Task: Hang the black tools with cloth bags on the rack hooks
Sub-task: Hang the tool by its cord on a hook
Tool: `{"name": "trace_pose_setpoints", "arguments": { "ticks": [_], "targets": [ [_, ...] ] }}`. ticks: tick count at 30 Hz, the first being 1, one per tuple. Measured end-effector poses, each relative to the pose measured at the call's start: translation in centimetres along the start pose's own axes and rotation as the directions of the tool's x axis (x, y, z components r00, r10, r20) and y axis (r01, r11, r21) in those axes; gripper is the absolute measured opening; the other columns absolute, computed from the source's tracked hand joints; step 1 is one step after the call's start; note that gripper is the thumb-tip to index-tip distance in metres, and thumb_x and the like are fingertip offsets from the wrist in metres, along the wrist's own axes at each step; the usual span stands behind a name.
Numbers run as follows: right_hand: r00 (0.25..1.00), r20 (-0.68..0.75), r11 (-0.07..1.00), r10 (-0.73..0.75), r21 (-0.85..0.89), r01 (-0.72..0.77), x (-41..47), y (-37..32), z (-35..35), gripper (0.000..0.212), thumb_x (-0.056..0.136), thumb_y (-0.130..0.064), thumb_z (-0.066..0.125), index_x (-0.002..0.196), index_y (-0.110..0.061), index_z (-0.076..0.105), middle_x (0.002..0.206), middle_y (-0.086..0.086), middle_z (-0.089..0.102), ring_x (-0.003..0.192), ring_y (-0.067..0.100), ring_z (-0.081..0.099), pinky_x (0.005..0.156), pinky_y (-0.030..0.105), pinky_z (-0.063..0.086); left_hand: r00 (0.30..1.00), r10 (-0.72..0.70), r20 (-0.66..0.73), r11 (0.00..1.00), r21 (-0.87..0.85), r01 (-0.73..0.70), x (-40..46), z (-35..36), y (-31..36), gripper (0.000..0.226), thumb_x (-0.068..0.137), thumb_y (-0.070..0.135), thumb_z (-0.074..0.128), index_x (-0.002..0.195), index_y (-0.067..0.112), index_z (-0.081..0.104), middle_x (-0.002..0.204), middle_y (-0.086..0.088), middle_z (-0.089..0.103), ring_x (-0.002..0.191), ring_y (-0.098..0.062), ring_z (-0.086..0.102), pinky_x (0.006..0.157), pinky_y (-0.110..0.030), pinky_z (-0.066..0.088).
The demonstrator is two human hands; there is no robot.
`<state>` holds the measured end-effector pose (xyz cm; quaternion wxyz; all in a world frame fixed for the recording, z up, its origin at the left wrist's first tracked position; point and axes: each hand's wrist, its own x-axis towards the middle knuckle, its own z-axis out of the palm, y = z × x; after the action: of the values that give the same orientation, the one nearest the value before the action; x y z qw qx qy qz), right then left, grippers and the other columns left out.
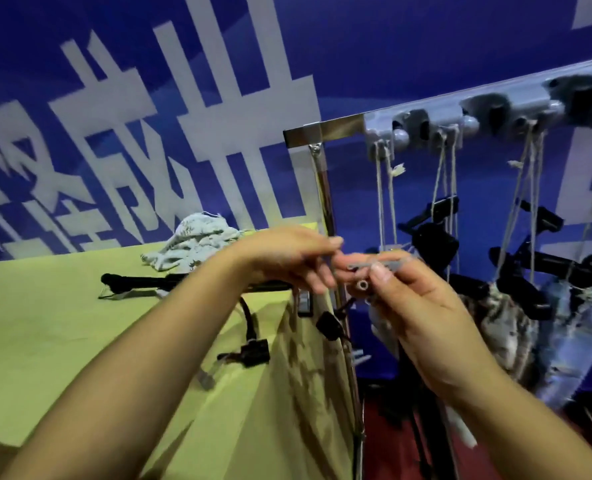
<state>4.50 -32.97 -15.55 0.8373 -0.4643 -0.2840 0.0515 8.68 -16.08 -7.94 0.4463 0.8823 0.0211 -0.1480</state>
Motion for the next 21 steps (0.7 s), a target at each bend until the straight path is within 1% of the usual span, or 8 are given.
{"name": "trace_pose_setpoints", "arguments": {
  "ticks": [4, 6, 8, 10, 13, 16, 19, 21],
  "targets": [
    [0.990, -0.133, 0.999, 0.042, 0.002, -0.042, 2.4, 3.1, -1.5, 0.029, 0.072, -0.052, 0.065, 0.075, -0.023, 0.068, 0.073, 0.004, 0.067, 0.067, 0.012, 0.059, 0.063, 0.016, 0.047, 0.863, -0.089, -0.498, 0.945, 0.233, 0.232, 7.5, -9.0, -4.3, 0.018, 0.097, 0.014, 0.047, 0.101, 0.003, 0.061, 0.076, -0.010, 0.067, 0.061, -0.018, 0.065, 0.059, -0.025, 0.048],
    [0.976, -0.209, 0.998, 0.063, 0.004, -0.064, 3.0, 4.4, -1.7, 0.026, 0.074, -0.050, 0.065, 0.072, -0.024, 0.067, 0.063, 0.003, 0.061, 0.058, 0.010, 0.052, 0.057, 0.016, 0.044, 0.812, -0.081, -0.577, 0.785, 0.466, 0.409, 11.3, -11.8, -6.8, 0.021, 0.092, 0.005, 0.048, 0.105, 0.002, 0.064, 0.097, -0.015, 0.069, 0.087, -0.028, 0.067, 0.075, -0.034, 0.052],
    [0.947, -0.301, 0.993, 0.116, 0.050, -0.106, 4.0, 6.0, -2.1, 0.028, 0.086, -0.023, 0.056, 0.060, -0.023, 0.067, 0.052, 0.005, 0.057, 0.047, 0.009, 0.048, 0.047, 0.018, 0.040, 0.819, -0.040, -0.572, 0.577, 0.656, 0.486, 15.0, -13.5, -9.2, 0.031, 0.089, 0.001, 0.045, 0.114, 0.006, 0.064, 0.117, -0.014, 0.065, 0.107, -0.030, 0.060, 0.091, -0.035, 0.047],
    [0.916, -0.381, 0.991, 0.128, 0.008, -0.135, 4.5, 6.8, -1.8, 0.030, 0.084, -0.013, 0.061, 0.055, -0.020, 0.064, 0.049, 0.008, 0.055, 0.042, 0.010, 0.045, 0.046, 0.021, 0.036, 0.853, -0.039, -0.520, 0.454, 0.751, 0.479, 18.0, -14.1, -10.7, 0.037, 0.088, 0.001, 0.044, 0.121, 0.008, 0.060, 0.126, -0.012, 0.060, 0.115, -0.030, 0.056, 0.097, -0.036, 0.044],
    [0.894, -0.436, 0.994, 0.097, -0.009, -0.113, 5.7, 7.5, -2.1, 0.009, 0.063, -0.028, 0.064, 0.056, -0.022, 0.065, 0.047, 0.010, 0.055, 0.037, 0.010, 0.040, 0.042, 0.020, 0.031, 0.899, -0.070, -0.432, 0.310, 0.847, 0.431, 21.8, -14.8, -11.8, 0.040, 0.088, 0.009, 0.052, 0.128, 0.011, 0.054, 0.131, -0.010, 0.055, 0.119, -0.029, 0.051, 0.101, -0.038, 0.042],
    [0.877, -0.475, 0.994, 0.067, -0.044, -0.100, 6.5, 8.5, -3.0, 0.022, 0.055, -0.039, 0.062, 0.056, -0.017, 0.065, 0.038, 0.010, 0.048, 0.032, 0.011, 0.038, 0.037, 0.011, 0.030, 0.900, -0.183, -0.396, 0.122, 0.899, 0.421, 24.1, -15.1, -12.1, 0.051, 0.069, 0.009, 0.074, 0.118, 0.014, 0.060, 0.116, -0.007, 0.060, 0.105, -0.027, 0.058, 0.089, -0.037, 0.049],
    [0.880, -0.467, 0.987, 0.082, -0.085, -0.137, 7.3, 9.0, -3.6, 0.059, 0.033, -0.072, 0.069, 0.059, -0.019, 0.067, 0.037, 0.009, 0.048, 0.031, 0.009, 0.040, 0.038, 0.009, 0.031, 0.901, -0.151, -0.407, 0.065, 0.905, 0.420, 25.0, -15.0, -12.7, 0.036, 0.080, 0.007, 0.062, 0.116, 0.010, 0.061, 0.118, -0.009, 0.061, 0.105, -0.027, 0.059, 0.091, -0.036, 0.048],
    [0.891, -0.447, 0.979, 0.083, -0.128, -0.156, 7.4, 9.3, -3.7, 0.064, 0.030, -0.083, 0.063, 0.055, -0.024, 0.067, 0.036, 0.008, 0.048, 0.029, 0.005, 0.040, 0.037, 0.008, 0.031, 0.899, -0.082, -0.431, 0.058, 0.898, 0.436, 25.3, -14.8, -13.0, 0.029, 0.089, 0.009, 0.049, 0.116, 0.008, 0.060, 0.120, -0.010, 0.061, 0.107, -0.026, 0.059, 0.093, -0.035, 0.047]
  ]
}}
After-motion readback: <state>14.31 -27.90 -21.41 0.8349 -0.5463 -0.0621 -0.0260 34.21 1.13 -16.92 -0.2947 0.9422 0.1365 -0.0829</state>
